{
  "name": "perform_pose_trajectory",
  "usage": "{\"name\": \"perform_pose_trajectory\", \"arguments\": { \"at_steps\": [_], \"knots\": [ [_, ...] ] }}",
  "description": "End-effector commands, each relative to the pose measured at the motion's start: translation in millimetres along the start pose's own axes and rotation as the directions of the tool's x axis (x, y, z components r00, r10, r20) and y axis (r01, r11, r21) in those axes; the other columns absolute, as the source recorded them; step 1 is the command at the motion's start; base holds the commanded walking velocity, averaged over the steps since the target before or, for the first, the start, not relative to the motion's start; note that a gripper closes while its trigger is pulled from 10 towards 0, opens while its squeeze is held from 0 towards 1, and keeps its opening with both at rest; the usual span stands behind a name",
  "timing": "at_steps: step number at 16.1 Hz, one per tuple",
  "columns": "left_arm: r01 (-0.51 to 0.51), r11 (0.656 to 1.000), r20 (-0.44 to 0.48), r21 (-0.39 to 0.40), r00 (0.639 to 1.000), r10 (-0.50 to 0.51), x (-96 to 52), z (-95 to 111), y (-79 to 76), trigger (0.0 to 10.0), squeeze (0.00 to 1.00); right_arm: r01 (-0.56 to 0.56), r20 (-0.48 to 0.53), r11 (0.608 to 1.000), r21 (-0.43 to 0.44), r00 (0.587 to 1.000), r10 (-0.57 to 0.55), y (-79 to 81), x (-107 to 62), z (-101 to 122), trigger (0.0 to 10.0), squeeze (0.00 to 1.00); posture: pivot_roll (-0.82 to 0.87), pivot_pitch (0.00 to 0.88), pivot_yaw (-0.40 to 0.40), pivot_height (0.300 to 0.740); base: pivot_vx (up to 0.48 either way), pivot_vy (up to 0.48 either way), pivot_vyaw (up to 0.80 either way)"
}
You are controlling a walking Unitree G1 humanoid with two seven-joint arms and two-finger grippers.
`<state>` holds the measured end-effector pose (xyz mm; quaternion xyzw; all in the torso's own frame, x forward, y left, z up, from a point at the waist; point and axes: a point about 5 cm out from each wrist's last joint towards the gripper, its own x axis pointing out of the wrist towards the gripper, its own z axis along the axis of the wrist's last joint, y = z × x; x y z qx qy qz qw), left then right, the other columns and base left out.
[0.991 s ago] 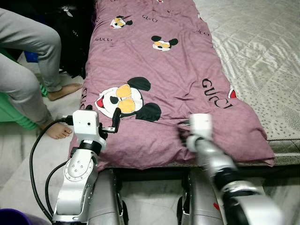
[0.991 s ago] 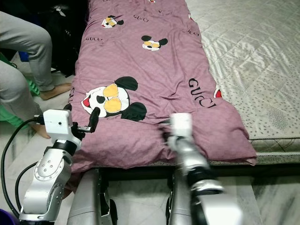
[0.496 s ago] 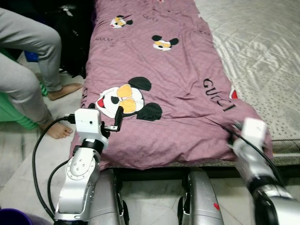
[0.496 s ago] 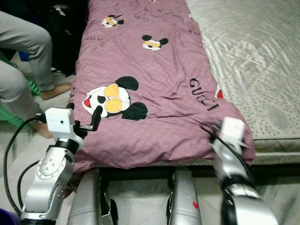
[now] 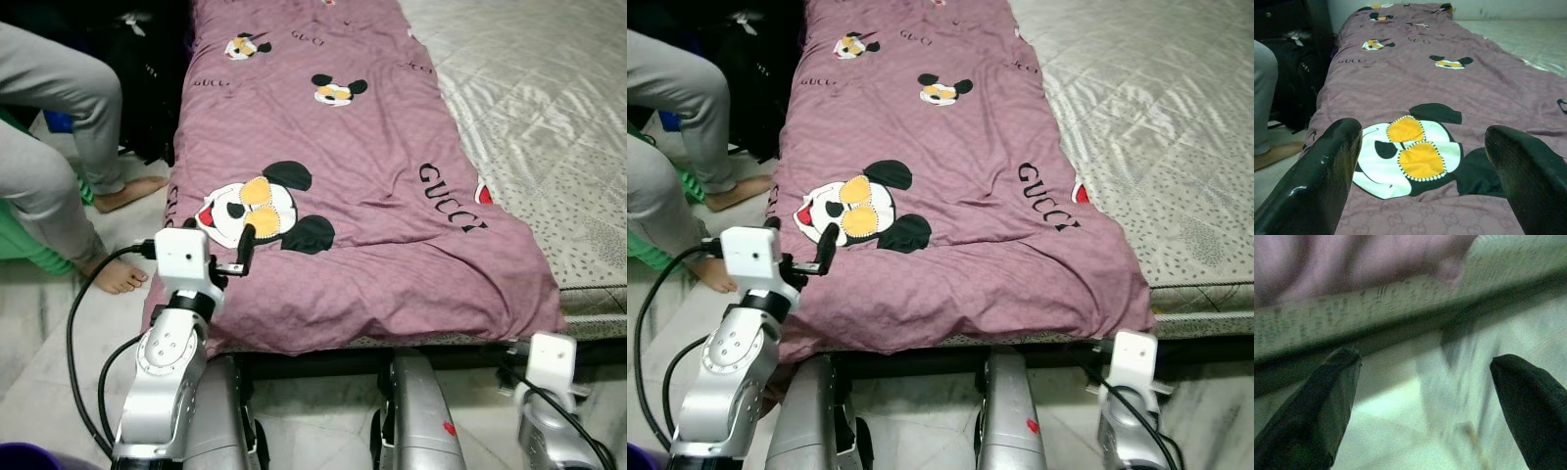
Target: Clean up the room
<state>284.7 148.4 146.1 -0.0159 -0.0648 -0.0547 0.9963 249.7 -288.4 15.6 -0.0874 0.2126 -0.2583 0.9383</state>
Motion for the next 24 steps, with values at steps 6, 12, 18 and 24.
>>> {"name": "perform_pose_trajectory", "arguments": {
  "at_steps": [6,12,18,24],
  "knots": [
    [0.007,1.0,0.025,-0.003,1.0,-0.007,9.9,1,-0.7,10.0,0.0,0.0,0.497,1.0,-0.025,0.867,0.012,12.8,-16.6,109,10.0,0.0,-0.05,0.111,0.067,0.557,0.0,0.0,0.0],
    [-0.004,1.0,0.049,-0.001,0.999,0.004,11.9,1,0.9,10.0,0.0,-0.402,0.601,0.906,0.135,0.76,0.248,67.3,-53.4,146,10.0,0.0,-0.06,0.059,0.069,0.576,0.0,0.0,0.0],
    [-0.001,1.0,0.058,-0.004,0.998,0.002,17.6,0,0.1,10.0,0.0,-0.43,0.615,0.892,0.14,0.744,0.262,78.5,-57.5,157,10.0,0.0,-0.07,0.044,0.076,0.641,0.0,0.0,0.0],
    [0.01,1.0,0.065,-0.007,0.998,-0.009,18.1,-2,0.6,10.0,0.0,-0.417,0.623,0.896,0.156,0.745,0.238,73.5,-57.5,163,10.0,0.0,-0.07,0.035,0.083,0.71,0.0,0.0,0.0]
  ]
}}
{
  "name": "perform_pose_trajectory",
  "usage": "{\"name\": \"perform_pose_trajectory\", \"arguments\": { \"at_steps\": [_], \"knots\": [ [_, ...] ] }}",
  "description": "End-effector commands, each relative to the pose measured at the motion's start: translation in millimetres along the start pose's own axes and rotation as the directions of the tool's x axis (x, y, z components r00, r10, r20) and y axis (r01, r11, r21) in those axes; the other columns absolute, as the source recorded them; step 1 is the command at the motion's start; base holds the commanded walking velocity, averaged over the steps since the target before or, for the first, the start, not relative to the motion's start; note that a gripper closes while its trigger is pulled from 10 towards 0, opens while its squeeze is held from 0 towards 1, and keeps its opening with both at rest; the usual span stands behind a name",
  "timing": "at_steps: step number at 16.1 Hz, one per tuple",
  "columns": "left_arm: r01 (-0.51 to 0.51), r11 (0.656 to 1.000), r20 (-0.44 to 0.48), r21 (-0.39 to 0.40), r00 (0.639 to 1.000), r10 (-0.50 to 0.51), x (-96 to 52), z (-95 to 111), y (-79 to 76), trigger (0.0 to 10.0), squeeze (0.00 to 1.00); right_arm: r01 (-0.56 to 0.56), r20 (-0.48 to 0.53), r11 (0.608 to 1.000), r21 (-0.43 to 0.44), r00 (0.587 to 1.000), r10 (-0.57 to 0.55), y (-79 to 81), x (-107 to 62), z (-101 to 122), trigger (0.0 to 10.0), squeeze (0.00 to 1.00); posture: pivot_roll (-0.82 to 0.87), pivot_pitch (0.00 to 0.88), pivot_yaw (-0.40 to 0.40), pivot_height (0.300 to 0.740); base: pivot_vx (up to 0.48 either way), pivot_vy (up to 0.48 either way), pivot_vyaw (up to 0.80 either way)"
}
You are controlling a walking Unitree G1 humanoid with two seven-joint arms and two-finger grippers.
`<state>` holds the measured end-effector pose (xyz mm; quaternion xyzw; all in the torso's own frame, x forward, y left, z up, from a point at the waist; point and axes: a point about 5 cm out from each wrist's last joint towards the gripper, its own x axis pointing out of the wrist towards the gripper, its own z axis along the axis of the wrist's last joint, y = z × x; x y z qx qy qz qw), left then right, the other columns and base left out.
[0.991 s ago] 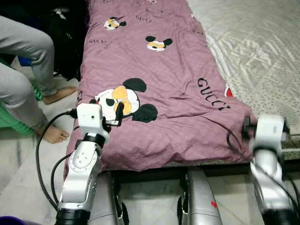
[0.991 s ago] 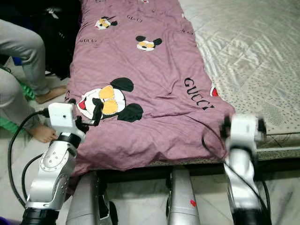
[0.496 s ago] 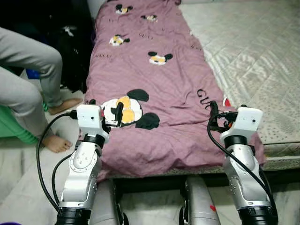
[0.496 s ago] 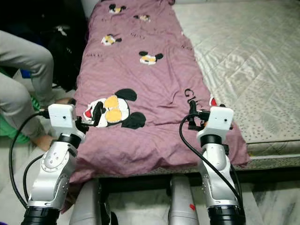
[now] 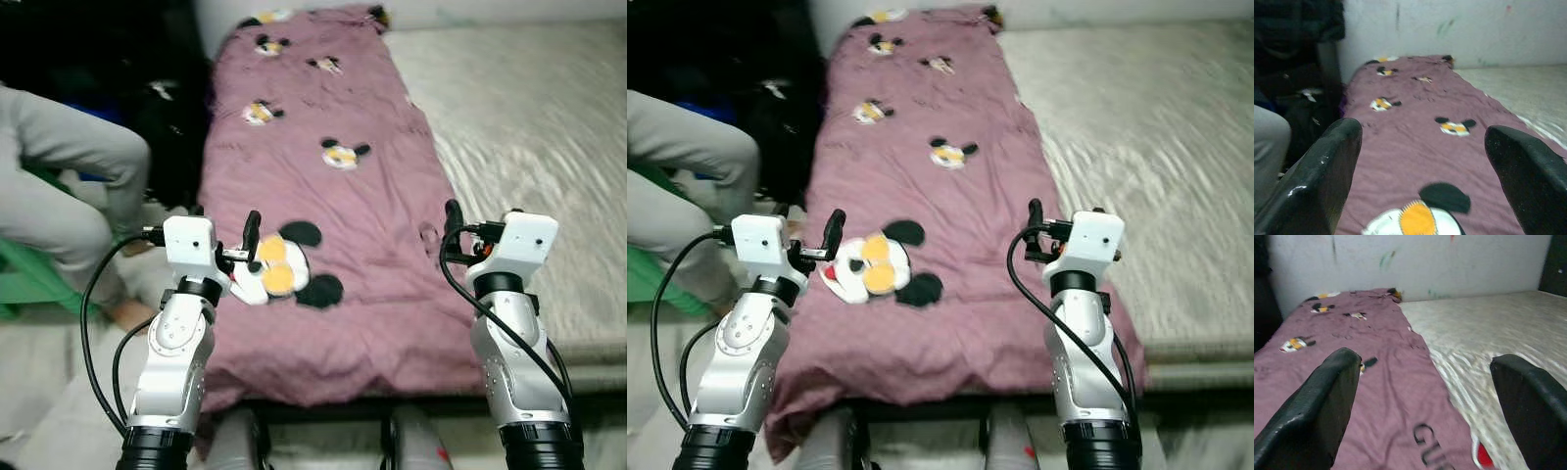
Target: Clean up the room
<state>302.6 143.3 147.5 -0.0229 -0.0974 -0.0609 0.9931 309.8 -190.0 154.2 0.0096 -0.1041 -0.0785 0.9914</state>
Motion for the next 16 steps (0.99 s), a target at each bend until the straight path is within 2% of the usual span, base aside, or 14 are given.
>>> {"name": "perform_pose_trajectory", "arguments": {
  "at_steps": [1,3,6,10,12,13,16],
  "knots": [
    [0.001,1.0,0.002,-0.005,1.0,-0.001,0.1,-1,2.5,10.0,0.0,-0.004,0.023,1.0,0.006,1.0,0.004,3.2,1.5,7,10.0,0.0,-0.07,0.033,0.083,0.719,0.0,0.0,0.0],
    [-0.009,1.0,-0.012,0.003,1.0,0.009,3.9,-2,-0.3,10.0,0.0,0.006,0.019,1.0,0.003,1.0,-0.006,0.7,2.1,6,10.0,0.0,-0.07,0.033,0.087,0.74,0.0,0.0,0.0],
    [-0.013,1.0,-0.013,-0.018,1.0,0.013,5.2,-1,-1.1,10.0,0.0,0.017,0.017,1.0,-0.006,1.0,-0.017,-2.6,2.1,6,10.0,0.0,-0.07,0.032,0.09,0.74,0.0,0.0,0.0],
    [0.009,1.0,0.006,0.025,1.0,-0.009,7.4,1,-5.3,10.0,0.0,0.025,0.006,1.0,-0.006,1.0,-0.025,-2.7,1.7,3,10.0,0.0,-0.08,0.035,0.089,0.74,0.0,0.0,0.0],
    [-0.012,0.999,0.008,0.033,1.0,0.012,7.0,-1,-3.7,10.0,0.0,0.024,0.002,1.0,-0.011,1.0,-0.024,-3.5,1.9,2,10.0,0.0,-0.08,0.04,0.086,0.74,0.0,0.0,0.0],
    [-0.015,0.999,-0.001,0.028,1.0,0.015,5.2,-4,-2.1,10.0,0.0,0.051,-0.009,0.998,0.046,0.999,-0.05,-5.3,0.3,0,10.0,0.0,-0.08,0.04,0.084,0.74,0.0,0.0,0.0],
    [-0.025,1.0,-0.023,-0.001,0.999,0.025,4.3,-8,-0.4,10.0,0.0,0.08,-0.056,0.994,0.074,0.996,-0.076,-8.2,1.1,-7,10.0,0.0,-0.08,0.037,0.079,0.74,0.0,0.0,0.0]
  ]
}}
